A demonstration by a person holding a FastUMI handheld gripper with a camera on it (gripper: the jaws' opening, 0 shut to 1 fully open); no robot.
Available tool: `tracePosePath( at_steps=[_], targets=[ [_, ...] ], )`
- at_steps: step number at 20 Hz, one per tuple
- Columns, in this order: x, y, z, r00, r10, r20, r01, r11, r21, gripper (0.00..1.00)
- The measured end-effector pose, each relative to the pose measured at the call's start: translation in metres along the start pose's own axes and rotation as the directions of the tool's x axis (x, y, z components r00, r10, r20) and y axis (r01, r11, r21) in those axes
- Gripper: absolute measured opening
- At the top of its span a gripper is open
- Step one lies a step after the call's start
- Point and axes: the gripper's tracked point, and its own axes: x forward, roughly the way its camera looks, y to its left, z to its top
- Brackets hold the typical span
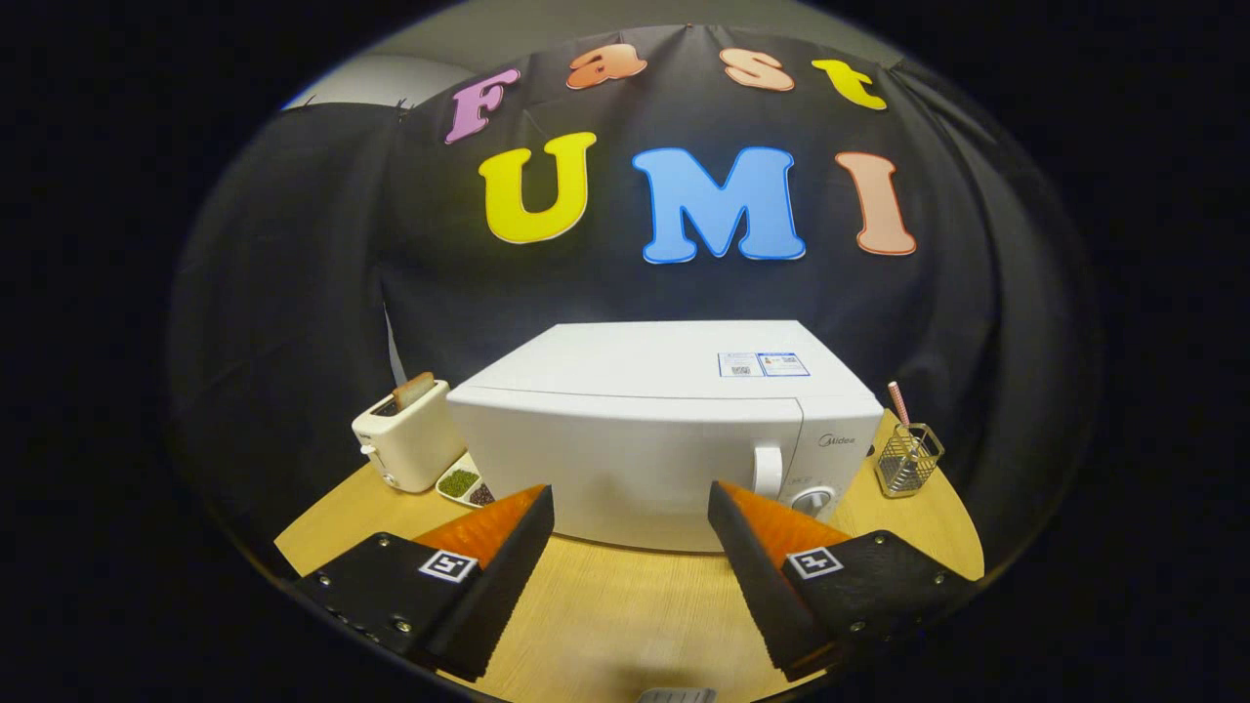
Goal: Open the microwave, put the food inside, and close the microwave door.
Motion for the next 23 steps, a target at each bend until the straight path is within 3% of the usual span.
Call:
tracePosePath(
  at_steps=[5,11,23],
  targets=[
    [-0.062,0.008,0.020,0.997,-0.009,0.082,0.008,1.000,0.003,0.99],
    [-0.120,0.014,0.028,0.976,-0.071,0.208,0.079,0.996,-0.029,0.99],
    [-0.132,-0.001,0.036,0.954,-0.136,0.267,0.133,0.991,0.030,0.99]
  ],
)
